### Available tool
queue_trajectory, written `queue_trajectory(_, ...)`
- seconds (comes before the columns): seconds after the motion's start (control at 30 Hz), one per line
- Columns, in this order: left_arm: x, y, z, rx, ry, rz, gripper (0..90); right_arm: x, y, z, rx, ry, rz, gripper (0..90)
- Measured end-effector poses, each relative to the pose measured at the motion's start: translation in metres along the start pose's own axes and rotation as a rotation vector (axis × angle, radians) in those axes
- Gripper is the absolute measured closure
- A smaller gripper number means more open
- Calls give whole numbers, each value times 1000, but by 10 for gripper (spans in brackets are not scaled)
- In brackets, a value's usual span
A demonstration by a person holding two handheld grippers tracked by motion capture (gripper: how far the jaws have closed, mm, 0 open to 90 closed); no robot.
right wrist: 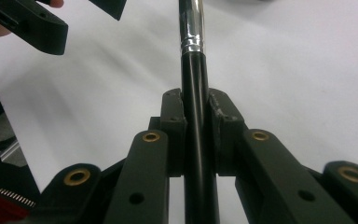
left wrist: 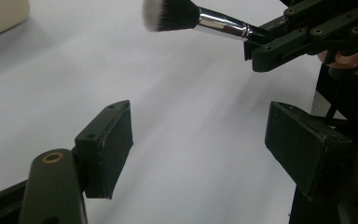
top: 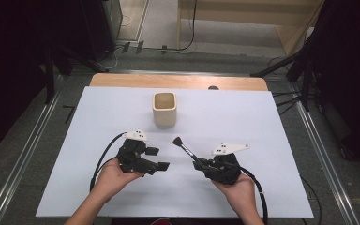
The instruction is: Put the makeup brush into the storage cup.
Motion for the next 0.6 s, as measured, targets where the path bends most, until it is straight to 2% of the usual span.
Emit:
queue_trajectory(0.1,0,1,0,5,4,7,238,-2,-1,-3,9,-11,-20,798)
queue_trajectory(0.23,1,2,1,12,-8,17,240,-4,-4,-8,34,-4,-52,798)
queue_trajectory(0.3,1,2,0,12,-7,18,241,-3,-7,-10,37,-21,-50,798)
queue_trajectory(0.37,1,2,0,8,-3,17,240,-3,-9,-11,56,-28,-74,798)
queue_trajectory(0.47,2,3,-2,14,1,18,240,-3,-9,-12,82,-43,-84,798)
queue_trajectory(0.6,2,3,-3,30,-4,37,240,-6,-9,-13,103,-56,-94,798)
Point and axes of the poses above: each handheld gripper's, and its own axes: z roughly backward along the jaws, y roughly out of its top, x roughly to its right, the point moved 7 cm from there along -z, roughly forward along the jaws, and after that the axes turned 6 degrees about -y, right-handed, at the moved point
